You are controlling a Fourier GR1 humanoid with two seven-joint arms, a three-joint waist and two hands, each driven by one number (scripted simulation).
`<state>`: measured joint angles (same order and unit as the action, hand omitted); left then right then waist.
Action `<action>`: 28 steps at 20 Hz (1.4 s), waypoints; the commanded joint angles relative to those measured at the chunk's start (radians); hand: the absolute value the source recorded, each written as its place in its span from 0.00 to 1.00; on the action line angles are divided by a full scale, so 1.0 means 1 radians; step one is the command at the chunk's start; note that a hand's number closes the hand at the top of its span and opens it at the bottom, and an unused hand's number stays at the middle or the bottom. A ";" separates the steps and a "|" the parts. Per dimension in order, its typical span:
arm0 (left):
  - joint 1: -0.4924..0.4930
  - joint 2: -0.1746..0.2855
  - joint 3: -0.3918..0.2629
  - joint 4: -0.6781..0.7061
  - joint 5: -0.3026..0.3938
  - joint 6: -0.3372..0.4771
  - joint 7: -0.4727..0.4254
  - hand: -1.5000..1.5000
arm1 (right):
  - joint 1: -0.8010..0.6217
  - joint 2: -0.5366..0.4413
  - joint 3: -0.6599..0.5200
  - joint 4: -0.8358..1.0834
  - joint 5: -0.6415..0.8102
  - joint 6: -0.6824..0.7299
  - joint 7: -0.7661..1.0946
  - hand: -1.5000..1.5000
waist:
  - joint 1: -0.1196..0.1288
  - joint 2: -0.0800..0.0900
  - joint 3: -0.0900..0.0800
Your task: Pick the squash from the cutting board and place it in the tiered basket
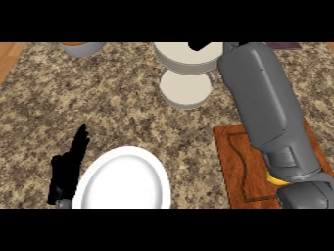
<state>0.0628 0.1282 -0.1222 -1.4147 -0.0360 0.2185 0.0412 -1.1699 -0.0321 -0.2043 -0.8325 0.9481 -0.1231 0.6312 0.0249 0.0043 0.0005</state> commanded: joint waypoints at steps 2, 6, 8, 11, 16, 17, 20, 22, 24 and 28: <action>-0.040 -0.017 -0.004 0.041 -0.009 0.002 0.010 0.50 | 0.040 0.031 -0.075 0.042 -0.164 -0.113 -0.075 0.00 | -0.001 0.004 0.000; 0.023 0.018 0.021 0.006 0.023 -0.036 -0.022 0.50 | -0.001 0.031 -0.112 0.075 -0.267 -0.203 -0.153 0.00 | 0.017 0.004 0.000; -0.021 -0.015 0.003 0.003 -0.013 0.016 0.029 0.50 | -0.011 0.028 -0.181 0.031 -0.309 -0.200 -0.195 0.00 | -0.004 0.001 0.000; 0.033 0.012 0.020 0.011 0.008 -0.024 -0.028 0.50 | -0.019 0.032 -0.198 0.080 -0.357 -0.267 -0.267 0.00 | 0.002 0.002 0.000; -0.011 -0.006 0.050 0.107 0.012 -0.014 -0.077 0.50 | 0.028 -0.008 -0.200 -0.049 -0.293 -0.433 -0.236 0.00 | -0.029 -0.004 -0.001; 0.048 0.019 0.038 -0.009 0.023 -0.029 -0.016 0.50 | 0.021 -0.102 -0.243 -0.057 -0.309 -0.400 -0.216 0.00 | -0.023 -0.008 0.000; 0.034 0.017 0.046 0.023 0.025 -0.035 -0.029 0.50 | 0.072 -0.125 -0.226 -0.129 -0.257 -0.431 -0.121 0.00 | -0.037 -0.011 -0.001; 0.027 -0.014 0.042 0.029 0.015 0.000 -0.026 0.50 | 0.145 -0.154 -0.244 -0.261 -0.299 -0.378 -0.098 0.00 | -0.058 -0.017 -0.001; 0.052 -0.008 0.041 0.001 0.008 0.007 -0.016 0.50 | 0.224 -0.173 -0.257 -0.379 -0.330 -0.322 -0.046 0.00 | -0.064 -0.020 -0.001; 0.097 0.001 0.050 -0.013 0.012 0.006 -0.031 0.50 | 0.361 -0.325 -0.339 -0.556 -0.455 -0.120 -0.022 0.00 | -0.079 -0.023 0.000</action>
<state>0.1218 0.1255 -0.0776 -1.4237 -0.0240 0.2201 0.0023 -0.9146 -0.2508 -0.4868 -1.2362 0.5764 -0.3761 0.5679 -0.0412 -0.0173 0.0026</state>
